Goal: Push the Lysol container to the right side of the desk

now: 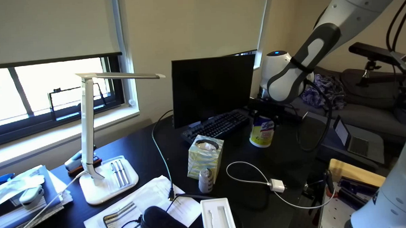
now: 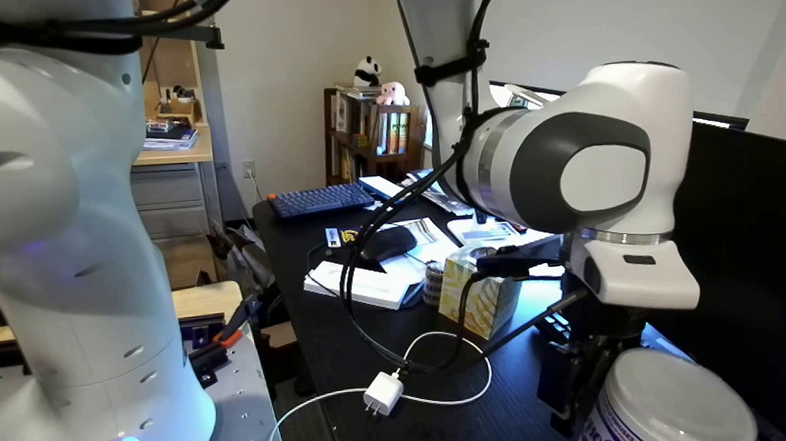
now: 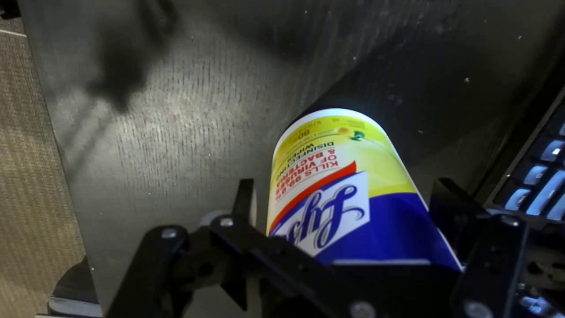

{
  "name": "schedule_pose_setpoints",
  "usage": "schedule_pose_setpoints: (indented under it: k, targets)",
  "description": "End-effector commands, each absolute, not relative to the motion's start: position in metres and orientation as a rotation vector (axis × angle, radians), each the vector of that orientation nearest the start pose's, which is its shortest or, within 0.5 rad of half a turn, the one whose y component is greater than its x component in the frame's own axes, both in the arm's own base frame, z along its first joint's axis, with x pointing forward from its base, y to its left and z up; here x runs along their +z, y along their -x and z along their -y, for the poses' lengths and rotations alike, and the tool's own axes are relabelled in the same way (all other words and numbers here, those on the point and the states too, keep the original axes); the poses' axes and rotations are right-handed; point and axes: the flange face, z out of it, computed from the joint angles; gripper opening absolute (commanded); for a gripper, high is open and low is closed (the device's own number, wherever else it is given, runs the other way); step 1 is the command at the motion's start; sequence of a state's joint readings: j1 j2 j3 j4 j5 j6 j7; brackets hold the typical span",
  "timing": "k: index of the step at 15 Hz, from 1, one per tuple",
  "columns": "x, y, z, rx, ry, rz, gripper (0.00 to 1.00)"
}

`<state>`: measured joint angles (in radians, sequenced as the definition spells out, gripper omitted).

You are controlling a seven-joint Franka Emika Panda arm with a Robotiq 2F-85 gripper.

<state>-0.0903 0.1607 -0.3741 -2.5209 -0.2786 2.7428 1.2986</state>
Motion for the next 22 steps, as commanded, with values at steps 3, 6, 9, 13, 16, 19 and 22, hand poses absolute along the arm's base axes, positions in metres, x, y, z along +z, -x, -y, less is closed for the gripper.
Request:
schedule_pose_setpoints:
  k: [3,6,9,13,16,19,22]
  targets:
    - [0.245,-0.424,0.251,-0.186,2.296,-2.340,1.00]
    - [0.251,-0.431,0.274,-0.142,2.293,-2.360,1.00]
    - [0.251,-0.434,0.289,-0.087,2.320,-2.334,1.00]
    - [0.235,-0.444,0.304,-0.019,2.369,-2.233,1.00]
    - [0.225,-0.444,0.324,0.001,2.360,-2.231,1.00]
    - [0.221,-0.445,0.346,-0.007,2.363,-2.239,1.00]
    - [0.224,-0.444,0.368,-0.030,2.355,-2.265,1.00]
